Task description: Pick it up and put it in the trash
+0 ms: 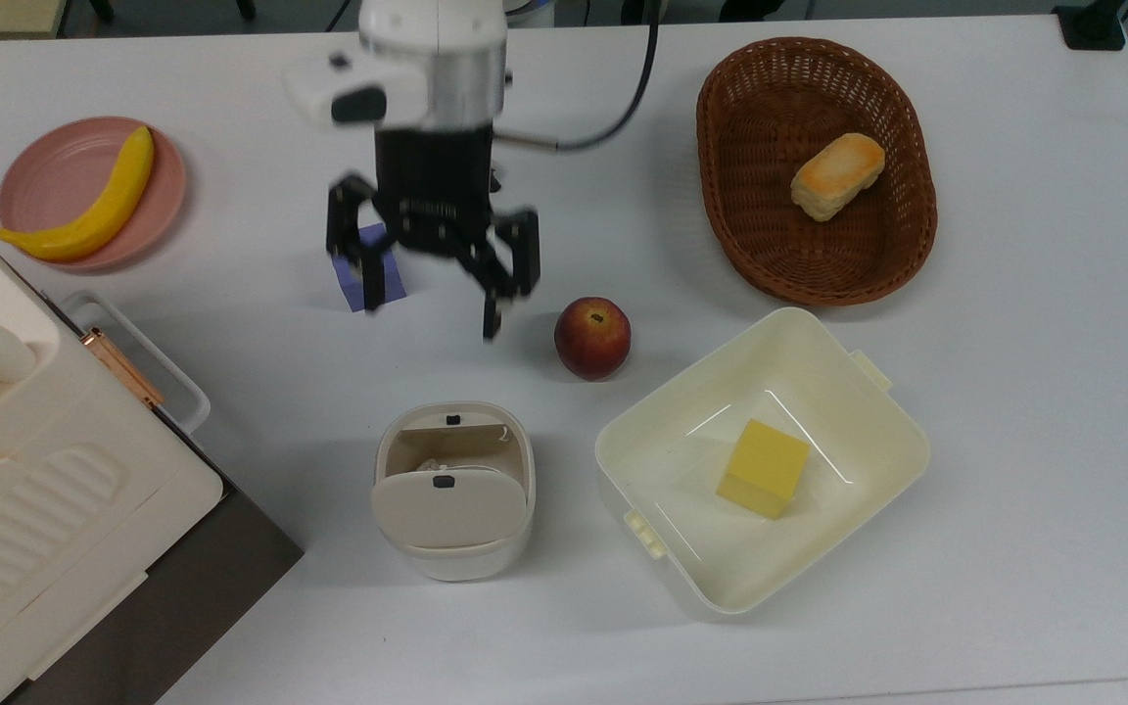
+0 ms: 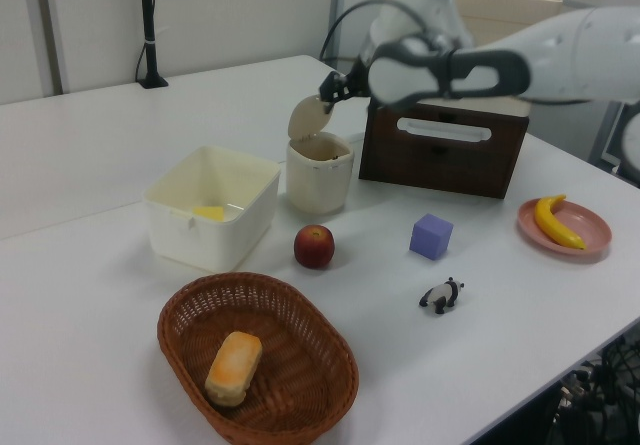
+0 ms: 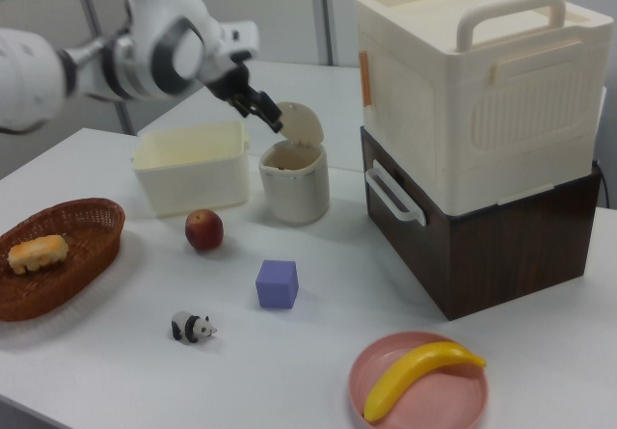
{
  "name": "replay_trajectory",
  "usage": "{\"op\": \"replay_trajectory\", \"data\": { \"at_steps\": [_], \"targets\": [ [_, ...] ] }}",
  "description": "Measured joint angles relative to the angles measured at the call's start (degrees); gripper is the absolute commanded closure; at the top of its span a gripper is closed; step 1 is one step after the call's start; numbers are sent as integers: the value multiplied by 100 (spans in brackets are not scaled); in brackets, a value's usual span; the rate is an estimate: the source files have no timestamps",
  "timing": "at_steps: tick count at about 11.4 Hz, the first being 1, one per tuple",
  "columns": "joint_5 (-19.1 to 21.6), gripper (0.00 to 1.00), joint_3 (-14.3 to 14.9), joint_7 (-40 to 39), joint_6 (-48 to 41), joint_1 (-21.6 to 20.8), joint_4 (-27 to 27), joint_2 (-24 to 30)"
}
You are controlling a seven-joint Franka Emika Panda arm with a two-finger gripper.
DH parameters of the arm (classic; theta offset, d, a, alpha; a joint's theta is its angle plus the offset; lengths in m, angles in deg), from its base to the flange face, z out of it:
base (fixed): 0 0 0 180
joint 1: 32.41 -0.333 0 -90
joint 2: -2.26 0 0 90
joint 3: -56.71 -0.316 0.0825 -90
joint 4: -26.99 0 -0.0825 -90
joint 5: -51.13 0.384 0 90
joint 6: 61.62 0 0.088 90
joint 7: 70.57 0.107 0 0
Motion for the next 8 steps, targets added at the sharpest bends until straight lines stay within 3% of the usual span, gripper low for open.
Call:
{"op": "replay_trajectory", "data": {
  "at_steps": [4, 8],
  "targets": [
    [186, 0, -28, -1552, -3484, -206, -196, 1345],
    [732, 0, 45, -2029, -4153, -338, -420, 1850]
  ]
}}
